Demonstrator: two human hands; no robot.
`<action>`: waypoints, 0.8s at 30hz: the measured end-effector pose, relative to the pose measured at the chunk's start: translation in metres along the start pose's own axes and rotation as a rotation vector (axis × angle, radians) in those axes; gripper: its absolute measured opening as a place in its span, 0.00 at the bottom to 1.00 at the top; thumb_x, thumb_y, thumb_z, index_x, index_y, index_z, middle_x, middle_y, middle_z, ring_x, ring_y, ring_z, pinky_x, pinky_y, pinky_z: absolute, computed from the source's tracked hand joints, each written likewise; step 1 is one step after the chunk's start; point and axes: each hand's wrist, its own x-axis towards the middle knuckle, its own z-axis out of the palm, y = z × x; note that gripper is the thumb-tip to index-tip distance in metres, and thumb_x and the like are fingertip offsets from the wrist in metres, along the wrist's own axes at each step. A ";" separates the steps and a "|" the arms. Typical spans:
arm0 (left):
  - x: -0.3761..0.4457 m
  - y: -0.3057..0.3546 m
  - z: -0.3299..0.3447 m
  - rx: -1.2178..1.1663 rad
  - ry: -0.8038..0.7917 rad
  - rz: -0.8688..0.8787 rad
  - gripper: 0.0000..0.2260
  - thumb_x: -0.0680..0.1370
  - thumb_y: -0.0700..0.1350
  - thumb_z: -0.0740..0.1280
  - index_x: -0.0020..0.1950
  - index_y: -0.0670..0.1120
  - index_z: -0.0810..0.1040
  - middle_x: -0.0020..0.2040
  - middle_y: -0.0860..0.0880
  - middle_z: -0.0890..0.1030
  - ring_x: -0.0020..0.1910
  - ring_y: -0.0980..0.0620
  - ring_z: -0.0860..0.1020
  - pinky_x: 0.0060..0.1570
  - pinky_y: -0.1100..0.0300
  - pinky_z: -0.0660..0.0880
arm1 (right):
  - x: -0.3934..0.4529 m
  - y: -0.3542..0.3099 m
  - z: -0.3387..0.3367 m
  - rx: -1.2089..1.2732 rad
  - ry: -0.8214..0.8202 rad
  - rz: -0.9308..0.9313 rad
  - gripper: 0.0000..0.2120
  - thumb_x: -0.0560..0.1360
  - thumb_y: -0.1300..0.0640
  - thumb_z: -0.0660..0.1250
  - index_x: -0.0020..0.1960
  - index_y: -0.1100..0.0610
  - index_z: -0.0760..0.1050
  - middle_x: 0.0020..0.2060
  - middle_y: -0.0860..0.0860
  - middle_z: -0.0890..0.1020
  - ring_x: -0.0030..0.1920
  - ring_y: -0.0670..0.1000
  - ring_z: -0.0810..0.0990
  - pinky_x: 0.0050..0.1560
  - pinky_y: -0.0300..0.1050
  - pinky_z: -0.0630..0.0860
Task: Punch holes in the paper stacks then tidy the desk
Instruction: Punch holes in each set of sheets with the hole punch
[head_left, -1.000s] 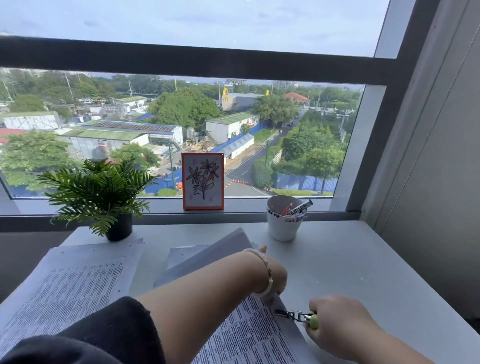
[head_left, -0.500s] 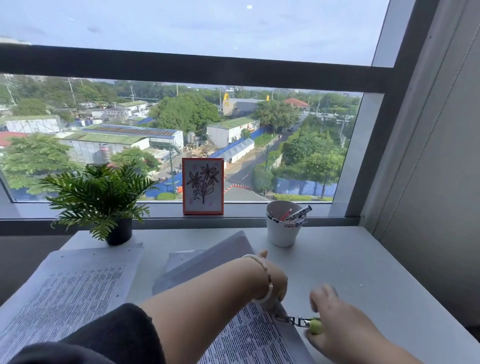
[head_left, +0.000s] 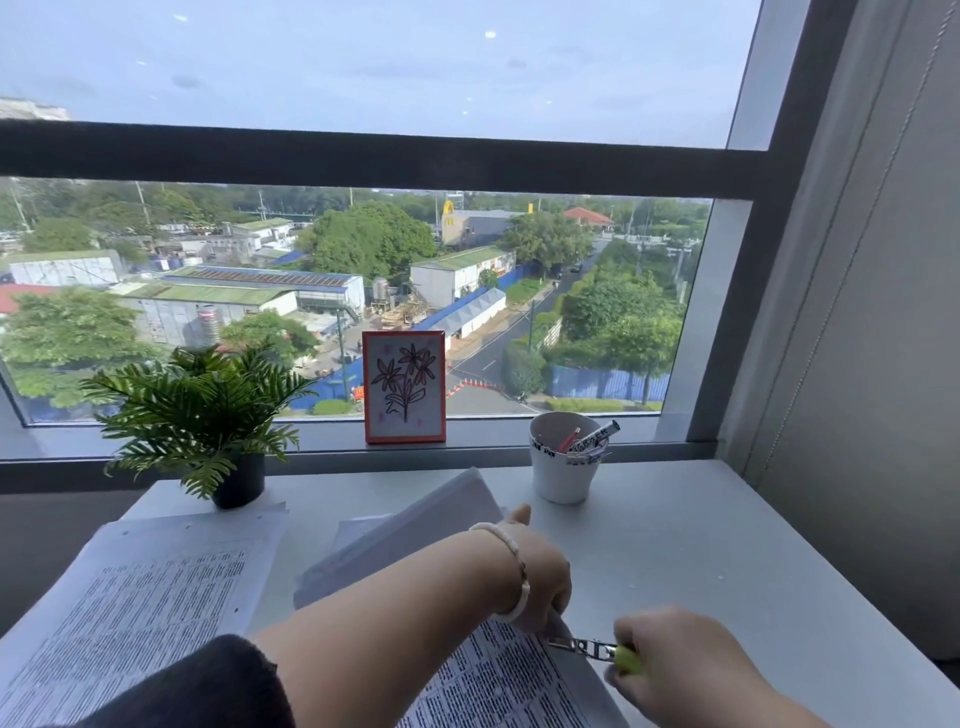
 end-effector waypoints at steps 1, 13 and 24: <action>0.000 0.000 0.001 0.006 0.000 -0.008 0.10 0.78 0.50 0.63 0.38 0.49 0.75 0.30 0.52 0.71 0.41 0.45 0.72 0.69 0.42 0.48 | 0.001 0.000 0.000 -0.005 -0.001 -0.011 0.14 0.73 0.44 0.60 0.37 0.52 0.64 0.32 0.49 0.64 0.44 0.54 0.66 0.29 0.33 0.54; 0.001 -0.014 0.004 0.102 -0.012 -0.049 0.06 0.77 0.45 0.65 0.51 0.49 0.81 0.42 0.52 0.74 0.58 0.46 0.73 0.71 0.42 0.45 | -0.014 0.015 -0.012 0.125 -0.016 0.075 0.16 0.70 0.43 0.64 0.36 0.50 0.62 0.33 0.47 0.70 0.33 0.45 0.67 0.30 0.37 0.60; 0.006 -0.019 -0.002 -0.007 -0.124 -0.067 0.09 0.79 0.46 0.64 0.56 0.48 0.80 0.56 0.49 0.80 0.63 0.47 0.72 0.72 0.39 0.43 | -0.024 0.013 -0.024 0.917 -0.687 0.124 0.19 0.64 0.50 0.79 0.48 0.60 0.81 0.34 0.53 0.77 0.35 0.51 0.76 0.35 0.39 0.72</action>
